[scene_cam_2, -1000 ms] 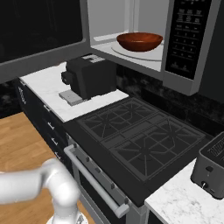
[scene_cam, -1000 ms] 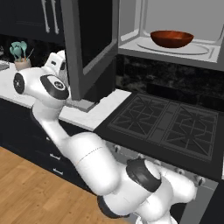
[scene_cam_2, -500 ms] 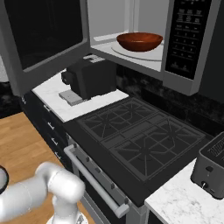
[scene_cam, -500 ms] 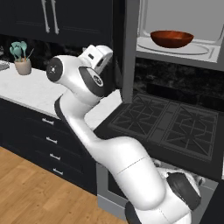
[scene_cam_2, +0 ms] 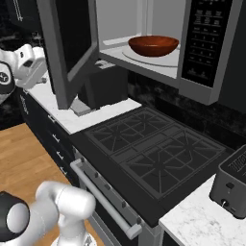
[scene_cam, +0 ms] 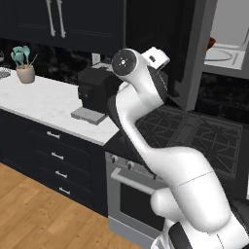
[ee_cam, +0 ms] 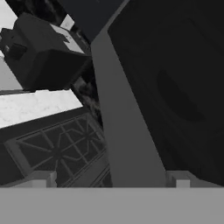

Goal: Pick the sweet potato from the sink and place it in the bowl. Then pick the bowl and place it in the microwave. Then close the microwave door and press the start button.

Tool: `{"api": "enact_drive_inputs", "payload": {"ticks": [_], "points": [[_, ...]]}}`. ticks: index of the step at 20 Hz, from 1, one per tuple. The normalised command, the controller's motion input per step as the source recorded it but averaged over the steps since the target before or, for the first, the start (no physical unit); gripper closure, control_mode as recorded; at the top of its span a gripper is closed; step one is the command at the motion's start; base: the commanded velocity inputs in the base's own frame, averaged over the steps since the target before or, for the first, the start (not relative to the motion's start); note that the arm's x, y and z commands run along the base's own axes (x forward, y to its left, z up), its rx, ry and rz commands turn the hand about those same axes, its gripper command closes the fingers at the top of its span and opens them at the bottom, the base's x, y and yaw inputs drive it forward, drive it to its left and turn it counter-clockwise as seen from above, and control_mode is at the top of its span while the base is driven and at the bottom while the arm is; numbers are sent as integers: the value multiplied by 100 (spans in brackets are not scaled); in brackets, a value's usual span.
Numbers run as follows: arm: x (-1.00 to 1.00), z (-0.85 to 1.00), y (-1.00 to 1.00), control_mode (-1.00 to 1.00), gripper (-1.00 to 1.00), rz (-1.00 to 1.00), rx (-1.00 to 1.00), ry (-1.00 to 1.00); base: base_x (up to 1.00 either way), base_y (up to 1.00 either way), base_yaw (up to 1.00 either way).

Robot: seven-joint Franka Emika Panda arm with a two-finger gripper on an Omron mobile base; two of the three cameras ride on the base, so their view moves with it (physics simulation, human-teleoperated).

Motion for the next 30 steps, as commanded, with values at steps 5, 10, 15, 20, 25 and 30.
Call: {"api": "enact_drive_inputs", "payload": {"ticks": [5, 10, 15, 20, 25, 30], "points": [[0, 17, -99, -100, -100, 0, 12, -4, 0, 0, 0], [22, 16, -86, -100, -100, 0, 3, -12, 0, 0, 0], [57, 16, -51, -100, -100, 0, 1, -13, 0, 0, 0], [57, 19, -48, -100, -100, 0, 9, -1, 0, 0, 0], [47, 24, -48, -100, -100, 0, 10, 1, 0, 0, 0], [49, 6, -48, -100, -100, 0, 5, 0, 0, 0, 0]]}}
